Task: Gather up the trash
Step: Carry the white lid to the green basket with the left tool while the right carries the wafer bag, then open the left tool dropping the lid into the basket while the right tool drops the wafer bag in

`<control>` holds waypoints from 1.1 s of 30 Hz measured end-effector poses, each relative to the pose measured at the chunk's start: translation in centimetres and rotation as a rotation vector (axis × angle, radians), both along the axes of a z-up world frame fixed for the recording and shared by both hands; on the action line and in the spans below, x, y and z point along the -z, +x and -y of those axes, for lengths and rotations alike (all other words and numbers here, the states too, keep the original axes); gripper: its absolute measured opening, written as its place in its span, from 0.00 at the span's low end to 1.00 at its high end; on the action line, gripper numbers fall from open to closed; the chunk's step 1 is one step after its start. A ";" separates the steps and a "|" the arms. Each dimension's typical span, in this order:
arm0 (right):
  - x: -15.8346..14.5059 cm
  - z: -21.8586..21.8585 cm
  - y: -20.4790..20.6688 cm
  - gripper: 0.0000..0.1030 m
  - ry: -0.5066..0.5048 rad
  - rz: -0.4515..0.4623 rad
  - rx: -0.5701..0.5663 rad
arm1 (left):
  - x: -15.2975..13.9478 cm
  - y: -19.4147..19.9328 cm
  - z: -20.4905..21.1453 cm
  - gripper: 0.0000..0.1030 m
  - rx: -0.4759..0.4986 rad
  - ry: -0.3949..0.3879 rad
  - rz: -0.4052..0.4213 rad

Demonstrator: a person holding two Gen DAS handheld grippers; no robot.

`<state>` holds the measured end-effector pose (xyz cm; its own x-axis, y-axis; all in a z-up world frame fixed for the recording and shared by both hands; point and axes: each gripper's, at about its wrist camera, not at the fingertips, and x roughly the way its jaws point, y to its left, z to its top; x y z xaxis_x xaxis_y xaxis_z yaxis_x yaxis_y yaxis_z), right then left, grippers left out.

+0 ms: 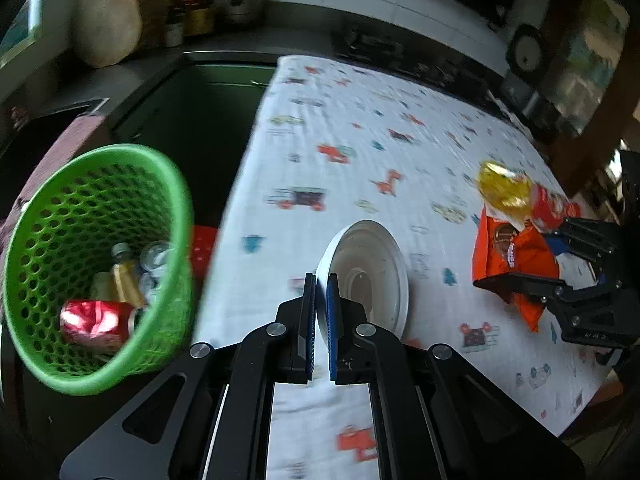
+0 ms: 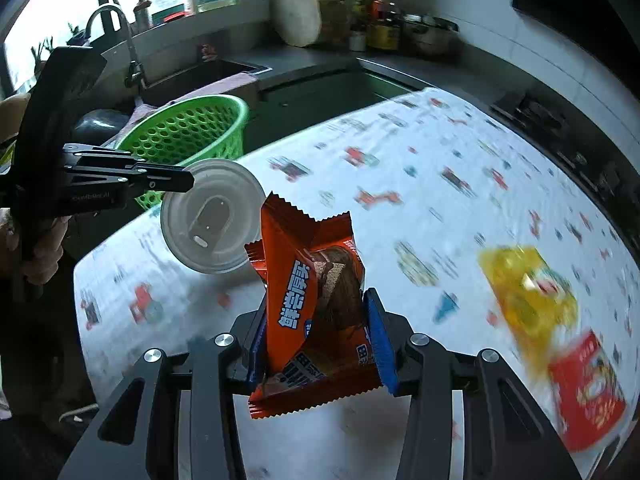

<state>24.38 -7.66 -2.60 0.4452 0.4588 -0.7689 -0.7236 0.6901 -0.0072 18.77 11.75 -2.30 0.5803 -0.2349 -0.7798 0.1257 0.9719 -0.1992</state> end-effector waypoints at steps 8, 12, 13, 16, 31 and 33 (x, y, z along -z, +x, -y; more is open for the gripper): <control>-0.8 -6.2 0.1 0.41 -0.004 0.004 -0.064 | -1.1 -0.4 -6.9 0.03 -0.107 -0.031 0.041; -1.2 -8.9 0.0 0.41 0.002 0.008 -0.095 | -1.8 -0.5 -10.6 0.03 -0.167 -0.040 0.065; -1.3 -9.5 0.0 0.41 0.004 0.007 -0.099 | -2.0 -0.5 -11.6 0.03 -0.186 -0.038 0.072; -1.5 -11.3 0.2 0.41 0.012 0.006 -0.118 | -2.2 -0.5 -14.2 0.04 -0.235 -0.043 0.081; -1.7 -18.8 0.6 0.41 0.038 -0.004 -0.198 | 2.5 -0.9 -20.6 0.04 -0.381 -0.044 -0.012; -1.6 -19.6 0.7 0.41 0.045 -0.010 -0.201 | 3.0 -1.0 -21.0 0.05 -0.394 -0.046 -0.023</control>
